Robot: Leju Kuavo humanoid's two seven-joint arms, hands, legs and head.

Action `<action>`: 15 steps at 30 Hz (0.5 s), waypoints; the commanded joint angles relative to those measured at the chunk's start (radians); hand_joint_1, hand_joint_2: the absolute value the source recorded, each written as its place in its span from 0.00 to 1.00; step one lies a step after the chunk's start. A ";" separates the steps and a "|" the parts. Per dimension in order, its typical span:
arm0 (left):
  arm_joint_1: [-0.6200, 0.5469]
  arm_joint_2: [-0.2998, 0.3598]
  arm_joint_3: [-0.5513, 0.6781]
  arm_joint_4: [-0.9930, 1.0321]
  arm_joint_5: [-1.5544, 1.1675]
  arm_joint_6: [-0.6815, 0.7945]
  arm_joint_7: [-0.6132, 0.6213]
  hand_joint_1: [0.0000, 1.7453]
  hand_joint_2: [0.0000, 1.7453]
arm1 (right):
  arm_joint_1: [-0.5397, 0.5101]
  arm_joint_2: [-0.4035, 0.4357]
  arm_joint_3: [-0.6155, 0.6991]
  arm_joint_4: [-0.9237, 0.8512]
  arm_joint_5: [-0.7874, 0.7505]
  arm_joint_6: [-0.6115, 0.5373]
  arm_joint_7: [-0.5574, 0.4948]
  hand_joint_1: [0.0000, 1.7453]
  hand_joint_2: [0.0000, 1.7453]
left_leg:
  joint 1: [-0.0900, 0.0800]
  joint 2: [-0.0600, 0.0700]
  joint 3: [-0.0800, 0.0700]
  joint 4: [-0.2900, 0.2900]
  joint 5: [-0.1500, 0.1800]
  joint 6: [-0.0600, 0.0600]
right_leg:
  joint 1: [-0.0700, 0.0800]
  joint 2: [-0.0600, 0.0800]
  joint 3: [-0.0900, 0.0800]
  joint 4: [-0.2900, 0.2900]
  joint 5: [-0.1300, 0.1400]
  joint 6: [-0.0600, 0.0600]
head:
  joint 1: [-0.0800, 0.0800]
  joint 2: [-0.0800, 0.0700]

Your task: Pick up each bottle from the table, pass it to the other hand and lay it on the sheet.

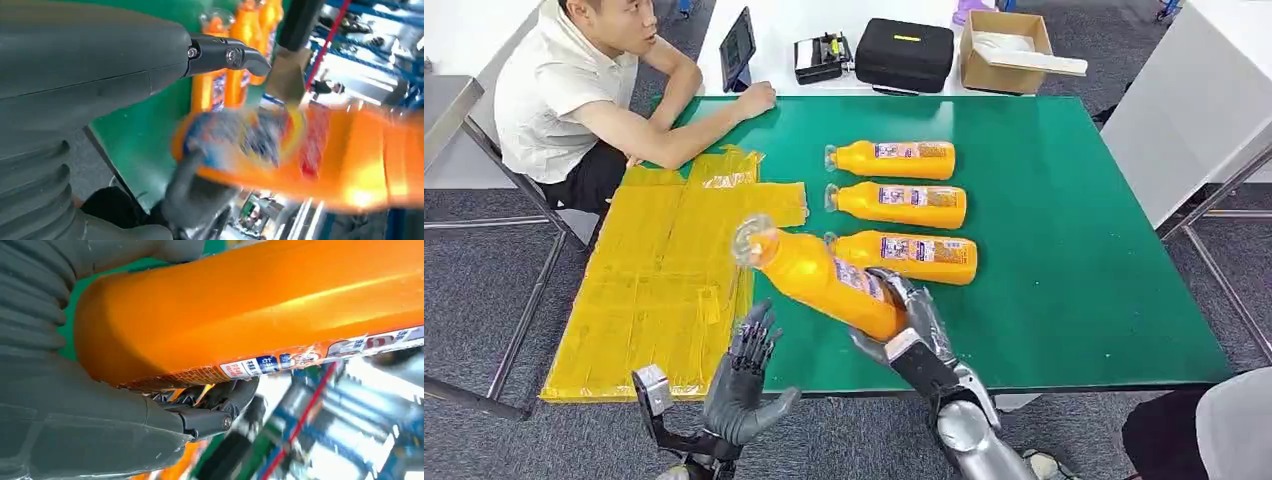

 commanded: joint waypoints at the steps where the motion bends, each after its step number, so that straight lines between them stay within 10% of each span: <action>1: -0.080 -0.004 0.029 0.073 -0.018 -0.031 0.000 0.00 1.00 | -0.130 0.034 0.197 0.248 0.016 0.033 0.005 1.00 1.00 | 0.000 0.003 0.003 -0.001 -0.001 0.000 | 0.001 0.002 0.003 -0.001 0.000 -0.002 | 0.000 0.000; 15: -0.148 -0.038 0.087 0.097 0.035 -0.018 0.011 0.00 1.00 | -0.127 0.030 0.313 0.226 0.039 0.044 -0.034 1.00 1.00 | 0.000 0.002 0.006 0.000 -0.002 0.000 | 0.001 0.001 0.006 -0.001 -0.002 -0.004 | 0.000 0.000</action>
